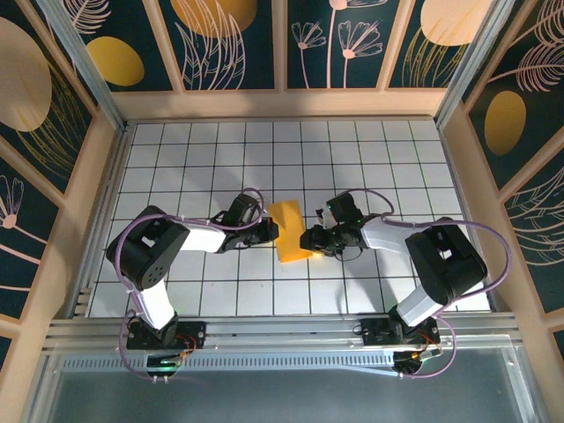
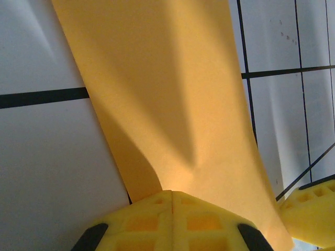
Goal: Fold a paper plane with a square sheet of paper (fold left side to right side)
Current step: Fold the triangle a second time at the center of the table.
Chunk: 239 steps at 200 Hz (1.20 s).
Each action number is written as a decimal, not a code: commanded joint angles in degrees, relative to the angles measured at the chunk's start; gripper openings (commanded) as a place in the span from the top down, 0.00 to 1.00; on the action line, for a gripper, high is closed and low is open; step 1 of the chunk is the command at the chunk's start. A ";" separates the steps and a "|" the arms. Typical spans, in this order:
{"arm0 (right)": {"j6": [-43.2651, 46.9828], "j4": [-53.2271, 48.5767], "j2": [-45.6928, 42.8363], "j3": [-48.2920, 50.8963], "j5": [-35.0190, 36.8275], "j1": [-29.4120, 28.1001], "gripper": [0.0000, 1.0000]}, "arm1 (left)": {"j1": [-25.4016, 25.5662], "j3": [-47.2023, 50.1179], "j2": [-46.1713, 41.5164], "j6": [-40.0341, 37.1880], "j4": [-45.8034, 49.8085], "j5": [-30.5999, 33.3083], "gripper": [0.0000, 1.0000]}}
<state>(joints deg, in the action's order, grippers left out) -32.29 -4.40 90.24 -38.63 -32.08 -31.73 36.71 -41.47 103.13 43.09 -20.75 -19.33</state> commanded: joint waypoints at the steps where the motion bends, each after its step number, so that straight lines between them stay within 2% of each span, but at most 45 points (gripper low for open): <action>1: -1.01 1.87 1.09 -1.01 -1.76 -0.47 0.55 | 0.38 0.28 1.71 -1.55 4.00 1.93 1.00; 102: -1.92 5.65 1.86 -2.26 -2.64 0.04 0.57 | 0.56 0.52 1.11 -1.34 3.56 1.49 1.00; 239: 2.18 5.68 11.95 -11.64 -5.87 4.86 0.64 | 0.68 0.52 0.15 -1.22 3.18 1.23 1.00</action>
<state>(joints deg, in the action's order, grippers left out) -32.21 1.52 100.53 -48.07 -36.58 -27.70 36.77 -41.47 103.00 43.09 -20.73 -19.20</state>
